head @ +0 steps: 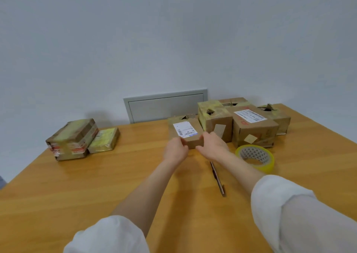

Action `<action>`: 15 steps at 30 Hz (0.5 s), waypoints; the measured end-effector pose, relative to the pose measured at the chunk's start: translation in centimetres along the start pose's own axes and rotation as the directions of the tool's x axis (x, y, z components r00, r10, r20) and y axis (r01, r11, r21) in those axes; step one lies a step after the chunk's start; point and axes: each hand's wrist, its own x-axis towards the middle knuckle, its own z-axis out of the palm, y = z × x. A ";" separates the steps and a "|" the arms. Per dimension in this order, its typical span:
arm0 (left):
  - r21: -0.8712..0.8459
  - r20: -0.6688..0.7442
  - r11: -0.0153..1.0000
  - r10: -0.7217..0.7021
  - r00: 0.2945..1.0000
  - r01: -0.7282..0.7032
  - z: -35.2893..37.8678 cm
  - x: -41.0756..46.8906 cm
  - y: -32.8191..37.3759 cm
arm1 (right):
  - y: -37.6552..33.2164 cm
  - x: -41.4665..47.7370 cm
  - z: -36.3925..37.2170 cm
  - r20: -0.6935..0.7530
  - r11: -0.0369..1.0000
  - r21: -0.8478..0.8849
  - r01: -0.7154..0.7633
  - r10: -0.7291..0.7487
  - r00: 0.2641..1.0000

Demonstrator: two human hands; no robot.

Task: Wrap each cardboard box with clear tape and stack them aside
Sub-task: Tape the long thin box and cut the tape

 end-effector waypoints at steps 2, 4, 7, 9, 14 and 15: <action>0.006 -0.035 1.000 -0.022 0.999 0.022 -0.6 1.3 -1.2 | -1.1 1.3 0.9 0.043 1.000 0.015 -0.024 0.023 0.999; 0.010 -0.049 0.998 -0.061 0.997 0.062 -0.9 2.6 -2.0 | -1.8 2.5 1.7 0.069 0.999 -0.004 -0.053 0.053 0.996; -0.026 -0.008 0.991 -0.135 0.991 0.135 -1.1 4.2 -2.6 | -2.5 3.5 2.7 0.094 0.994 -0.006 -0.108 0.108 0.990; -0.070 0.038 0.986 -0.150 0.988 0.152 -1.1 4.8 -2.8 | -3.0 3.8 3.2 0.079 0.991 0.010 -0.134 0.132 0.988; -0.078 0.010 0.979 -0.191 0.982 0.191 -2.0 5.2 -4.3 | -4.1 3.9 3.8 0.028 0.991 0.019 -0.132 0.132 0.991; -0.066 0.004 0.975 -0.214 0.977 0.214 -2.4 5.1 -4.7 | -4.4 3.8 3.8 0.033 0.991 0.023 -0.130 0.129 0.991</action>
